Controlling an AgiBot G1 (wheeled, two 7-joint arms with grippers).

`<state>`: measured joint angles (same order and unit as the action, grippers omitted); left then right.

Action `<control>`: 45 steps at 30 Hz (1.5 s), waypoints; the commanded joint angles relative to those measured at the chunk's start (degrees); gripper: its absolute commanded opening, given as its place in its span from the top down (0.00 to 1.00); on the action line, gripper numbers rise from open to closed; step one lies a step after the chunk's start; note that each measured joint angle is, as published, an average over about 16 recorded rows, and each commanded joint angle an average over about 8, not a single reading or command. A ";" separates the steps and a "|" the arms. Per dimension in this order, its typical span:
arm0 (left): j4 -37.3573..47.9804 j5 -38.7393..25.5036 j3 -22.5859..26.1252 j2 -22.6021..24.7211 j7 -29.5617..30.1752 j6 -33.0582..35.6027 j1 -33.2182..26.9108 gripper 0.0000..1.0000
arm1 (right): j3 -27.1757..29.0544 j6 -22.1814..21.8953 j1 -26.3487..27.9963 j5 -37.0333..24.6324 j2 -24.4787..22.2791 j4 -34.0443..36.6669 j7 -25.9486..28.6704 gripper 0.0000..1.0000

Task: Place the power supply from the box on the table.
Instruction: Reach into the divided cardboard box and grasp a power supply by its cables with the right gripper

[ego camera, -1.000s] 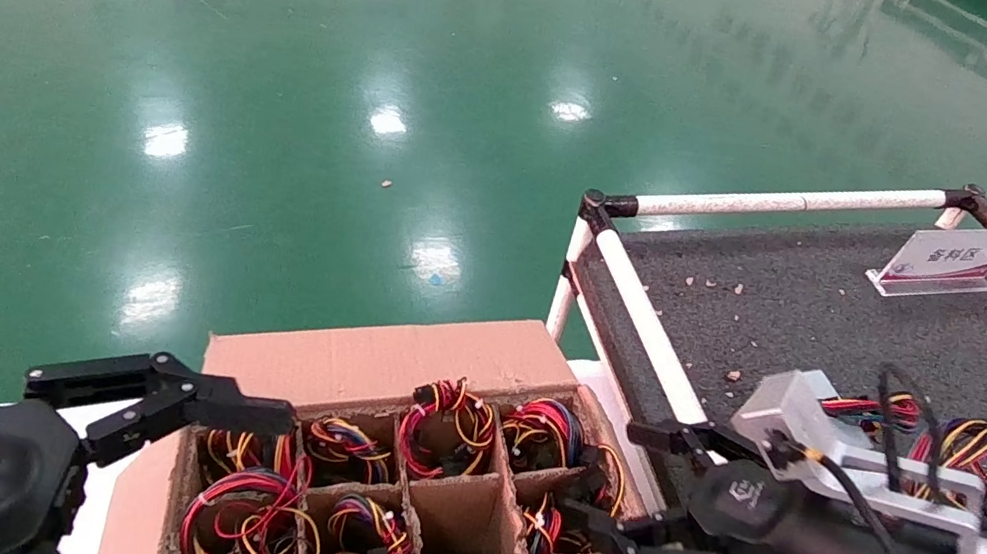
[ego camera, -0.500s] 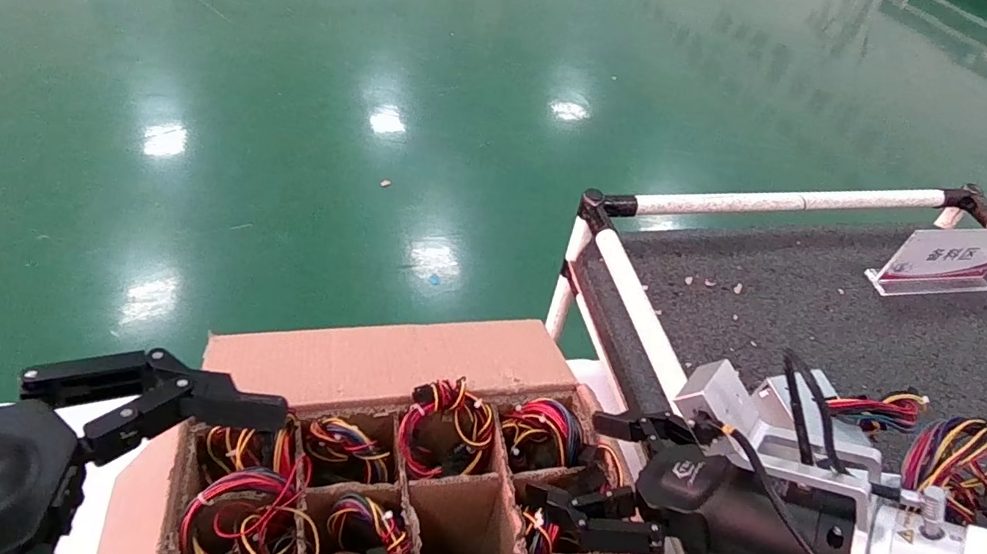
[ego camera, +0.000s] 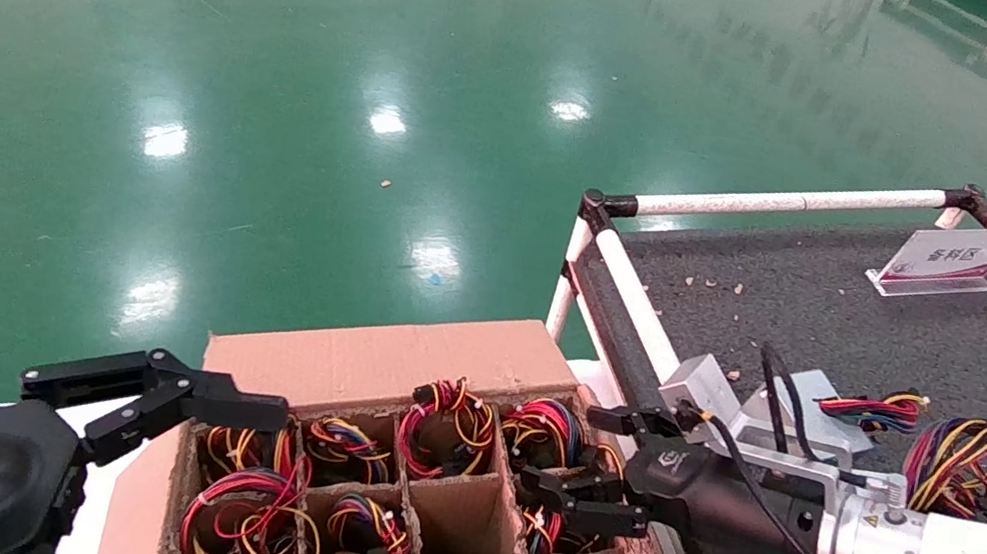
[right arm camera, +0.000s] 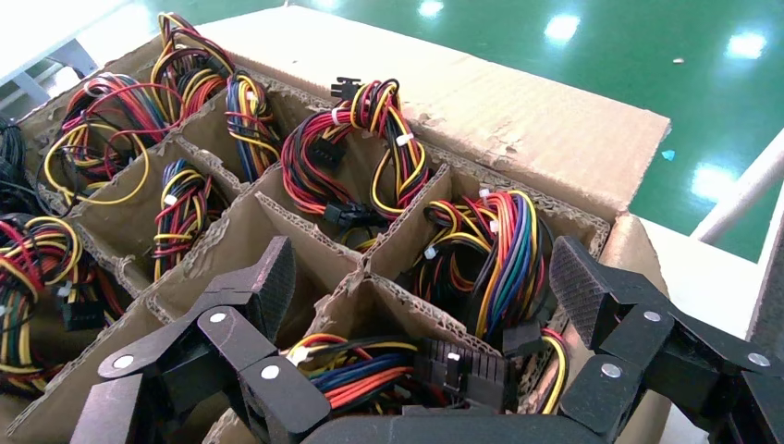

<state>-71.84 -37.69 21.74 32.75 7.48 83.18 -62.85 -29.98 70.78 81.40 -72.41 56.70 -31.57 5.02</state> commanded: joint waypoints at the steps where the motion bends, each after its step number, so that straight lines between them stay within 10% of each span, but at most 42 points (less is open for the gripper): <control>1: 0.00 0.00 0.00 0.00 0.00 0.00 0.00 0.00 | -0.07 0.04 0.35 -0.07 0.62 1.27 -0.67 0.00; 22: 0.00 0.00 0.01 0.00 0.00 0.00 0.00 0.00 | -0.21 -2.21 4.87 -0.78 6.84 14.78 -8.24 0.01; 31: 0.00 0.01 0.01 0.00 0.00 0.00 0.00 0.00 | 0.15 -1.79 6.13 -0.25 8.39 18.94 -10.64 0.96; 45: 0.00 0.01 0.01 0.00 -0.01 0.00 0.00 0.00 | 0.31 -2.34 7.20 -0.13 9.43 23.41 -13.39 1.00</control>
<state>-71.84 -37.69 21.75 32.74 7.47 83.18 -62.85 -29.69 68.64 88.52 -72.56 66.18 -8.25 -8.28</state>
